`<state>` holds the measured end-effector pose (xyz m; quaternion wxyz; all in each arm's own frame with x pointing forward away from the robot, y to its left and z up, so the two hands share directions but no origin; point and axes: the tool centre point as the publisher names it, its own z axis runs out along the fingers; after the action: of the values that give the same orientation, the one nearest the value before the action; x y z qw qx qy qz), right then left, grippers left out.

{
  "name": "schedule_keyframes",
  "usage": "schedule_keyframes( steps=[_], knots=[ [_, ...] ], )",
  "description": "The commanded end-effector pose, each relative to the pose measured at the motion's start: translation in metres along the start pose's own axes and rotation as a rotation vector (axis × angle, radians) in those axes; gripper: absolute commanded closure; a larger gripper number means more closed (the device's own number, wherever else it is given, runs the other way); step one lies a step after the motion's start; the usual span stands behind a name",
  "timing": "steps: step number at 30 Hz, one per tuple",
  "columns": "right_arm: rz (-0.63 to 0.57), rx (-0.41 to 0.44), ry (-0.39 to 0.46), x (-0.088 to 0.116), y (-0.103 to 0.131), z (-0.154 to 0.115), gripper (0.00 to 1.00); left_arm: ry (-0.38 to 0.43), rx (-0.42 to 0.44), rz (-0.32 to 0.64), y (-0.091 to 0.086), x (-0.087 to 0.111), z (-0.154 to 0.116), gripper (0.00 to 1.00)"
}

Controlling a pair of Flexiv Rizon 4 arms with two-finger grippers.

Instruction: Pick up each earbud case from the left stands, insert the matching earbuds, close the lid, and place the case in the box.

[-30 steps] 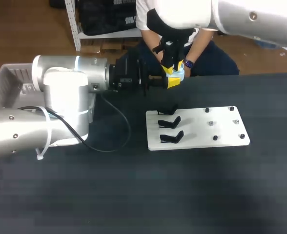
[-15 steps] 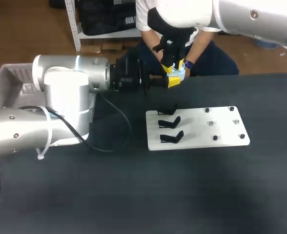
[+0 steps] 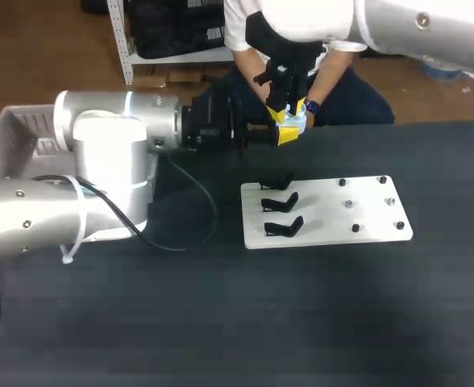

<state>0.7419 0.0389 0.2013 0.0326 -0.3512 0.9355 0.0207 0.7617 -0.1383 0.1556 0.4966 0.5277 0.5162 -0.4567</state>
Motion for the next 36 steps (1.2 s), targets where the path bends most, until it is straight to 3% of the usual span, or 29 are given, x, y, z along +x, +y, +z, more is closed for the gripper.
schedule_keyframes(
  steps=[1, 5, 19, 26, 28, 31, 32, 36],
  knots=[
    [0.009, -0.011, 0.000, 0.000, -0.002, -0.003, 0.66, -0.006, -0.005, 0.005, -0.002, 0.001, -0.002, 1.00],
    [0.023, -0.012, -0.003, 0.000, -0.003, -0.004, 0.62, -0.006, -0.005, 0.005, -0.002, 0.001, -0.002, 1.00],
    [0.028, -0.005, -0.019, 0.003, 0.002, -0.016, 0.65, -0.006, -0.005, 0.005, -0.002, 0.001, -0.002, 1.00],
    [0.036, 0.009, -0.031, 0.016, 0.008, -0.022, 0.69, -0.006, -0.005, 0.005, -0.002, 0.001, -0.002, 1.00],
    [0.040, 0.001, -0.038, 0.023, 0.011, -0.026, 0.84, -0.006, -0.005, 0.005, -0.002, 0.001, -0.002, 1.00],
    [0.046, -0.008, -0.045, 0.031, 0.015, -0.028, 0.90, -0.006, -0.005, 0.005, -0.002, 0.001, -0.002, 1.00],
    [0.055, -0.015, -0.046, 0.035, 0.016, -0.028, 1.00, -0.006, -0.005, 0.005, -0.002, 0.001, -0.002, 1.00],
    [0.064, -0.028, -0.040, 0.041, 0.017, -0.024, 1.00, -0.006, -0.005, 0.005, -0.002, 0.001, -0.002, 1.00]
  ],
)
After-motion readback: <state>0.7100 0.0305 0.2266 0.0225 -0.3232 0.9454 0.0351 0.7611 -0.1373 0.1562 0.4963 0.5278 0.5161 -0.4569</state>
